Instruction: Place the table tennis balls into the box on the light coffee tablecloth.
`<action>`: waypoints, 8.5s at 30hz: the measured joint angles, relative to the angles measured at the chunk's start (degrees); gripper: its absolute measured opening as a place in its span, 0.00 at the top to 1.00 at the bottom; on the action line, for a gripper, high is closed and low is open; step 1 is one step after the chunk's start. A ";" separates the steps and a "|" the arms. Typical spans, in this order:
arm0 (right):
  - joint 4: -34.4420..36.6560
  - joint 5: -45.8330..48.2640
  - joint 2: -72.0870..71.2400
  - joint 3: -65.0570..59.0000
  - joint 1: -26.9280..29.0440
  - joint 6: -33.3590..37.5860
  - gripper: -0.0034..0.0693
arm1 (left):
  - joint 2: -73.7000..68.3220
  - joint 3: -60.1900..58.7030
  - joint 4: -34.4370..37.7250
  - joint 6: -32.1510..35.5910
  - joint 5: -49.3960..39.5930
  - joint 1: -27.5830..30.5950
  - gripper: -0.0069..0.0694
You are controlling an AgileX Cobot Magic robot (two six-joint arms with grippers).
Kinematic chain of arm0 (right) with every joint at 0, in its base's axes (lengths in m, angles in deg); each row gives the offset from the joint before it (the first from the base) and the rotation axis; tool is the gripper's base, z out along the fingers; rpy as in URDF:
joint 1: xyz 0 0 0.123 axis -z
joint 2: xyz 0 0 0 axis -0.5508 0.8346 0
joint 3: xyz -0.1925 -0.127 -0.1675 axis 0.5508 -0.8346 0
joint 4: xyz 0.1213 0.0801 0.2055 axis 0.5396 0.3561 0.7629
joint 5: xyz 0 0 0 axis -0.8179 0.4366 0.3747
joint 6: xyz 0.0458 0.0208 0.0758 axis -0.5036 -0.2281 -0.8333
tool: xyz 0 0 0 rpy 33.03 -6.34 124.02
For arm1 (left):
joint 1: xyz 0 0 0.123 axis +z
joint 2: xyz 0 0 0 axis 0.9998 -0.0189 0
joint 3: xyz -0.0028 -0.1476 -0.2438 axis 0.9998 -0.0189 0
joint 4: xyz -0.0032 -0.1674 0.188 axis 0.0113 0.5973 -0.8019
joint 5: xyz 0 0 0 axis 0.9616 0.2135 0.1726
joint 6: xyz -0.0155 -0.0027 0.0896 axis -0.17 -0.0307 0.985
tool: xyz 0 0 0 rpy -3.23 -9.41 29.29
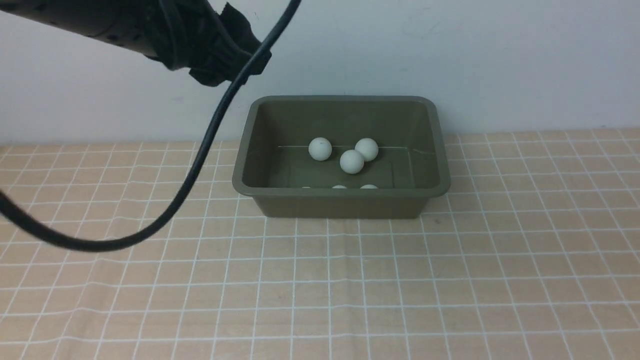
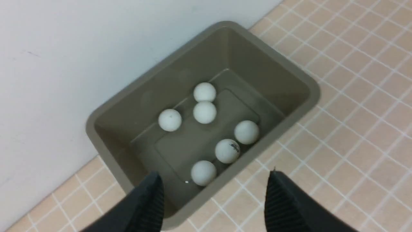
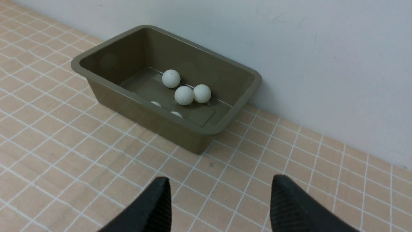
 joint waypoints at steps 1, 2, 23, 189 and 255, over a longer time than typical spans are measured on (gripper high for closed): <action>0.00 -0.40 0.00 0.00 0.00 0.04 0.42 | 0.50 0.00 0.71 0.36 -0.77 0.00 0.45; 0.00 -0.96 0.00 0.00 0.00 0.12 0.42 | 1.05 0.00 1.47 0.75 -1.31 0.00 0.45; -2.57 4.94 -8.37 1.06 0.00 6.09 0.42 | 2.10 0.00 -1.57 4.11 -2.77 0.00 0.45; 1.24 -7.34 -18.56 -26.09 0.00 -4.37 0.62 | 80.08 -84.67 -24.44 -34.03 22.08 21.65 0.45; -2.16 -10.24 -23.30 -26.88 3.84 -8.88 0.62 | 80.08 -88.07 -13.32 -22.96 26.22 21.65 0.45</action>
